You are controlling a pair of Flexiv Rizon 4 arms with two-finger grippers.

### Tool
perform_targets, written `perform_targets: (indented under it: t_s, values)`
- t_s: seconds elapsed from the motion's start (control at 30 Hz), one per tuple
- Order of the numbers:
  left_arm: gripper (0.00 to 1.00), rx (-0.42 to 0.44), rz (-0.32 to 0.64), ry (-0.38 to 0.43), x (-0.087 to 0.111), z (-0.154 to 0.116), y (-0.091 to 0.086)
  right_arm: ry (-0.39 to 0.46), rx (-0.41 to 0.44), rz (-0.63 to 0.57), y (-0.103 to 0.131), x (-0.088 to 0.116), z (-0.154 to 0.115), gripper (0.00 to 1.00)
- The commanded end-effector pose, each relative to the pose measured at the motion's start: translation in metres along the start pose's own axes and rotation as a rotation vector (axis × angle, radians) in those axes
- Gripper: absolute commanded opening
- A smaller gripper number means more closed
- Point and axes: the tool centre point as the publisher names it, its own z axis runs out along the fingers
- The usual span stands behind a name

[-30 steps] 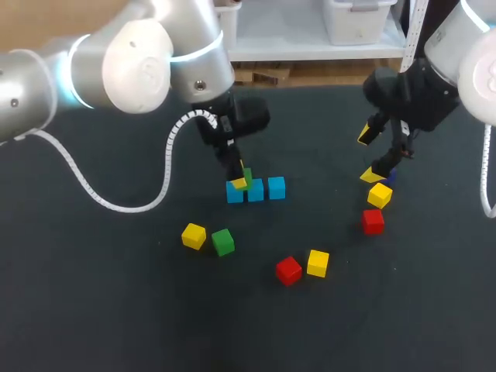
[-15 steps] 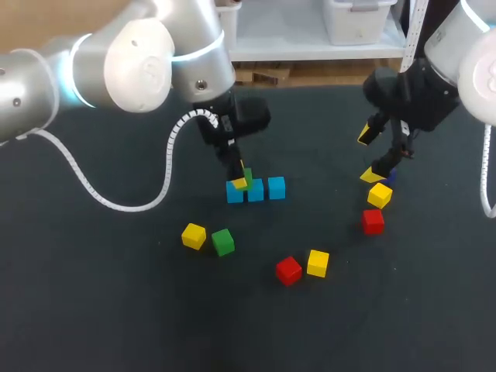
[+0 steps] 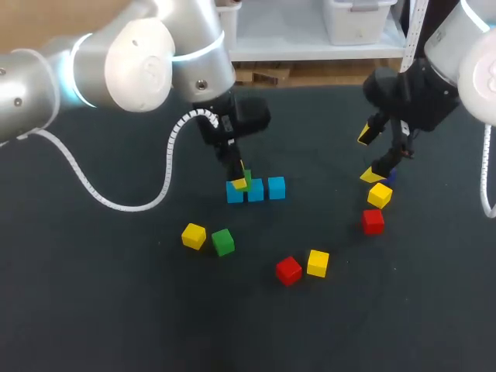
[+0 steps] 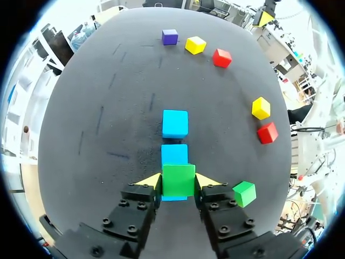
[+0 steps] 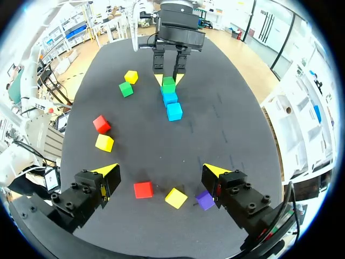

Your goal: Place the blue cubes, place green cubes on the blue cubes, place the yellow cubes on the green cubes, then place the red cubes on the yellow cubes, and place purple cube on the red cubes.

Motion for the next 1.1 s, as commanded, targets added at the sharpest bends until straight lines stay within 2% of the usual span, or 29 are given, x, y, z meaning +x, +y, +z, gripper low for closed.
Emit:
perform_targets:
  t_s: [0.03,0.13,0.27,0.37,0.4,0.43,0.47,0.87,1.1]
  values:
    - [0.29,0.005,0.000,0.005,-0.001,0.000,0.002,-0.002,0.000,-0.001,0.000,0.000,0.000,1.00]
    - [0.35,0.004,0.002,0.005,-0.002,0.000,0.002,-0.002,0.000,-0.001,0.000,0.000,0.000,1.00]
    - [0.37,0.003,0.005,0.003,-0.003,0.000,0.003,-0.002,0.000,-0.001,0.000,0.000,0.000,1.00]
    - [0.48,0.004,0.004,0.001,-0.003,-0.001,0.002,-0.002,0.000,-0.001,0.000,0.000,0.000,1.00]
    - [0.61,0.004,0.004,0.001,-0.003,0.000,0.002,-0.002,0.000,-0.001,0.000,0.000,0.000,1.00]
    - [0.88,0.006,0.007,-0.001,-0.003,-0.001,0.001,-0.002,0.000,-0.001,0.000,0.000,0.000,1.00]
    - [1.00,0.007,0.007,0.002,-0.003,-0.001,0.001,-0.002,0.000,-0.001,0.000,0.000,0.000,1.00]
    - [1.00,0.007,0.030,-0.040,-0.001,-0.016,-0.003,-0.002,0.000,-0.001,0.000,0.000,0.000,1.00]
    - [1.00,-0.009,0.097,-0.042,0.013,-0.037,-0.008,-0.002,0.000,-0.001,0.000,0.000,0.000,1.00]
